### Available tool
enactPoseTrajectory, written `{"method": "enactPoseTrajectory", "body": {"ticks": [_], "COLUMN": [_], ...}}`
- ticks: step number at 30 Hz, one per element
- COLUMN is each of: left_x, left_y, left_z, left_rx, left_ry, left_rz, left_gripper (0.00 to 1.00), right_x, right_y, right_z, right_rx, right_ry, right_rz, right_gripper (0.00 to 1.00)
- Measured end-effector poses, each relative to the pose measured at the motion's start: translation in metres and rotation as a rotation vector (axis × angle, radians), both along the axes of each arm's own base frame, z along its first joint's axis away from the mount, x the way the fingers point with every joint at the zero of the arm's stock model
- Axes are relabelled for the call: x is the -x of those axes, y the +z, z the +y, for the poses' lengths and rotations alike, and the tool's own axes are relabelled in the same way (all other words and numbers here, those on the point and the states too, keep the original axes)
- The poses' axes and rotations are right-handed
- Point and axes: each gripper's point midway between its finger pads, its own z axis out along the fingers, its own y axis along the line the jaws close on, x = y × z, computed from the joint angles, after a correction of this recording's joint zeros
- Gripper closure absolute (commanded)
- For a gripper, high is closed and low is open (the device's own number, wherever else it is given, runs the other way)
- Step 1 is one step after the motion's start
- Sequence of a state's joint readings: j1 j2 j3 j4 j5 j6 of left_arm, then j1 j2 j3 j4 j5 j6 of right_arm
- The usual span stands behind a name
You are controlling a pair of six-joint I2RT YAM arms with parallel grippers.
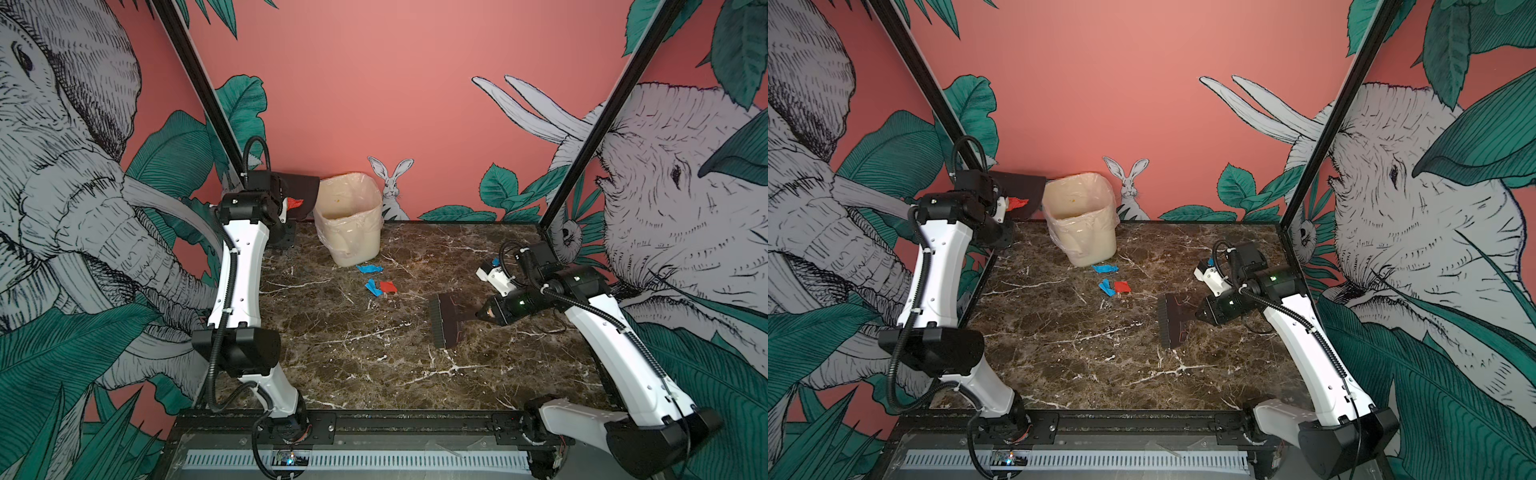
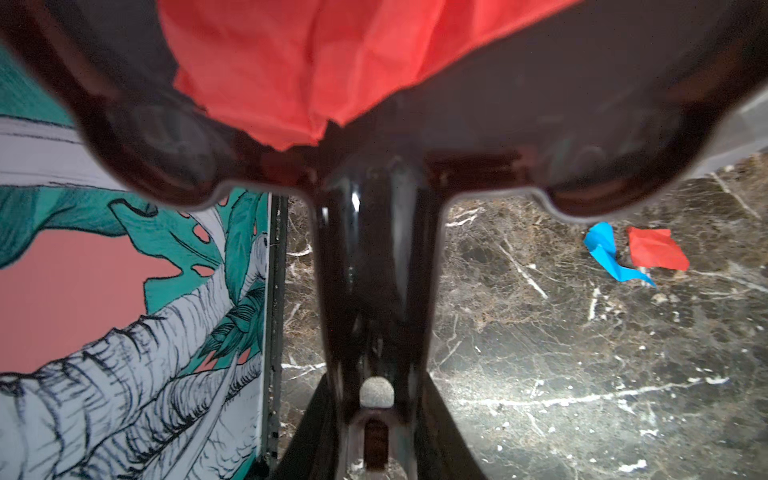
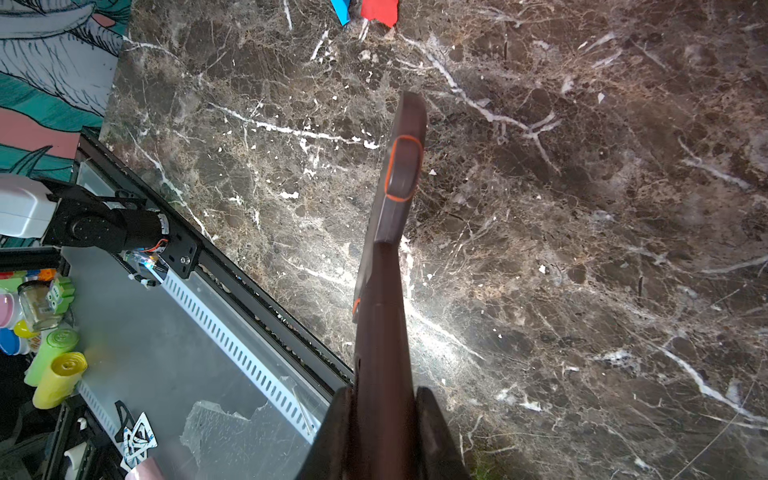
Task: Sweep away the paper scraps from the table
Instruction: 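Tip the dustpan over the beige bin with the left gripper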
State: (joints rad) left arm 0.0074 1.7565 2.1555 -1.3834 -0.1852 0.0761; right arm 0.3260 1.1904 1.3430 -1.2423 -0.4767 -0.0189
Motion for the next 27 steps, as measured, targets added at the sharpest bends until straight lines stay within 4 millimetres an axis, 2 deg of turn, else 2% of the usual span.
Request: {"method": "enactPoseTrajectory", "body": {"ticks": [6, 10, 15, 22, 27], "left_x": [-0.023, -0.031, -0.035, -0.035, -0.038], "left_y": [-0.005, -0.005, -0.007, 0.0, 0.009], "left_z": [0.009, -0.005, -0.018, -0.012, -0.019], "left_rx": [-0.12, -0.213, -0.302, -0.439, -0.537], "left_ry": [0.0, -0.049, -0.101, -0.127, -0.171], "left_rz": [0.037, 0.053, 0.079, 0.097, 0.093], "left_gripper": [1.0, 1.0, 1.0, 1.0, 1.0], "right_x": [0.002, 0.003, 0.004, 0.006, 0.009], "right_y": [0.002, 0.003, 0.004, 0.004, 0.004], "right_z": [0.001, 0.003, 0.005, 0.006, 0.007], "right_rx": [-0.014, -0.023, -0.037, -0.047, -0.054], "right_ry": [-0.002, -0.002, 0.0, -0.008, -0.008], "right_rz": [0.001, 0.007, 0.015, 0.032, 0.045], "right_gripper": [1.0, 1.0, 1.0, 1.0, 1.0]}}
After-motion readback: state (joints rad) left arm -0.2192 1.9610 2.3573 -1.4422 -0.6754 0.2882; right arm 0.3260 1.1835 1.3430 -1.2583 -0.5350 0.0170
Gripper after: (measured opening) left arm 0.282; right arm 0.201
